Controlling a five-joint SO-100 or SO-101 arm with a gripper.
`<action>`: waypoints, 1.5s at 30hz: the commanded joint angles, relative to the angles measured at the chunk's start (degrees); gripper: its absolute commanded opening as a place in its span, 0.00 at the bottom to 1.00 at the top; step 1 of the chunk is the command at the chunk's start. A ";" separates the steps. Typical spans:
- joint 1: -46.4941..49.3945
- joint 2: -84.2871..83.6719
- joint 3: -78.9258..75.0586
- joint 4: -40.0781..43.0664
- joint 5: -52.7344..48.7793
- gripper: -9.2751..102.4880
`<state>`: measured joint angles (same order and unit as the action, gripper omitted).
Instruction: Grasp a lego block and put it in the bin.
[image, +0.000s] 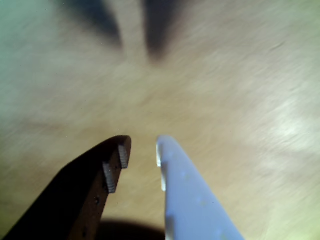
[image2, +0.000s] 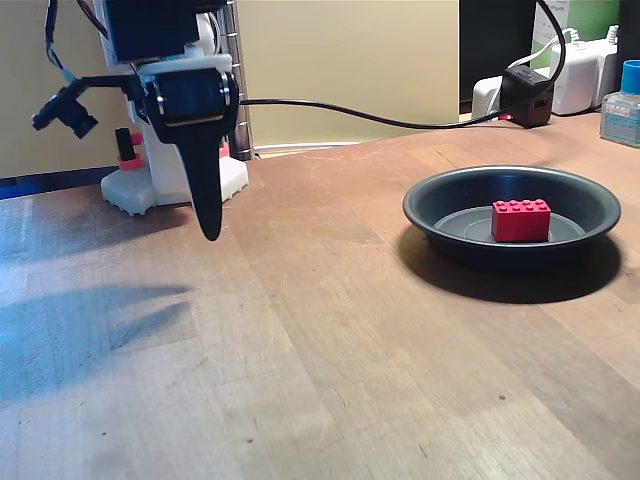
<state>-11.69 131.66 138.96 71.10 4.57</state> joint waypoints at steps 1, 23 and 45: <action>0.18 3.25 2.46 -1.23 -0.53 0.09; 5.80 15.47 12.22 -7.73 -6.15 0.09; 10.28 16.17 28.04 -14.77 -13.01 0.08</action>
<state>-2.11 147.83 165.67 56.16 -8.09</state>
